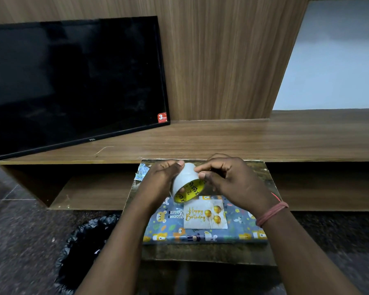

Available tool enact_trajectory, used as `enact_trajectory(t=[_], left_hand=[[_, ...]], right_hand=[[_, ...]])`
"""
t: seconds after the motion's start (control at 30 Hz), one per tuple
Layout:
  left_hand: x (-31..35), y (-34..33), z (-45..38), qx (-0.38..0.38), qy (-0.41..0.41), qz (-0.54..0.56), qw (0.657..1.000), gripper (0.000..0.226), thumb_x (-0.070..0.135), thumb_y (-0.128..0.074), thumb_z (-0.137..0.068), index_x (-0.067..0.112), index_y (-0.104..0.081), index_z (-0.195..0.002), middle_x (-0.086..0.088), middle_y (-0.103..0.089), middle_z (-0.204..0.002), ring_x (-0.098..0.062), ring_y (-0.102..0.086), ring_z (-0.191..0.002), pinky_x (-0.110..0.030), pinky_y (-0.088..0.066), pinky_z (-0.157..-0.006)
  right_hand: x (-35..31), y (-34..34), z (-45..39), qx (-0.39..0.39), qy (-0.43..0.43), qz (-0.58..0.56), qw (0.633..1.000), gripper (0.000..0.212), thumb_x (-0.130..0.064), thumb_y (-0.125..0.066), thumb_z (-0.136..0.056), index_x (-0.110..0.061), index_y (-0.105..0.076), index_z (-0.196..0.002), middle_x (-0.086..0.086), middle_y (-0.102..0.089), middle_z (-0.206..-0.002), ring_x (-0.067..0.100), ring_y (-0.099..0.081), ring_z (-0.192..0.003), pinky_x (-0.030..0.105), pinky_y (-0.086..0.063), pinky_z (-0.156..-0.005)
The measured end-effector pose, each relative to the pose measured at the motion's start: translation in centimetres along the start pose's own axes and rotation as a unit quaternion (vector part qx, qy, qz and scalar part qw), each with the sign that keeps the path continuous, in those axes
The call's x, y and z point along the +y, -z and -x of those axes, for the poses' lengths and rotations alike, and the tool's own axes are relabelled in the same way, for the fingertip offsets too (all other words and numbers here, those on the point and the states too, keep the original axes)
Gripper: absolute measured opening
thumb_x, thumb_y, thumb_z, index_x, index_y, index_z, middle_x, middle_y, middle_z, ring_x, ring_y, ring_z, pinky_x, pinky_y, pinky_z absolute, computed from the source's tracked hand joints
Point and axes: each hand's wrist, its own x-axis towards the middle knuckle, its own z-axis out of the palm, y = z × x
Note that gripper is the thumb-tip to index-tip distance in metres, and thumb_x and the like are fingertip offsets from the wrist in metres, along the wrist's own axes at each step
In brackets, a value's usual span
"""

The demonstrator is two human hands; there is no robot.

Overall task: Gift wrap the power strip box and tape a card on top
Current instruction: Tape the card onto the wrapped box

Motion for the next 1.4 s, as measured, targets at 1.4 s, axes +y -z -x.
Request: enact_trajectory(t=[1.4], left_hand=[[-0.3,-1.4,-0.3,0.087,-0.055,-0.305,0.947,0.056,0.043,-0.06,-0.099,0.017,-0.045,-0.052,-0.004,-0.047,-0.048,-0.024,-0.049,-0.051,-0.034,-0.039,-0.057]], right_hand=[[-1.8,-0.1,-0.3,-0.077,-0.022,0.213,0.974,0.02,-0.029,-0.075,-0.085,-0.026,-0.058,-0.075,-0.01,-0.054,-0.089,0.006,-0.053,-0.076,0.028,-0.045,-0.069]])
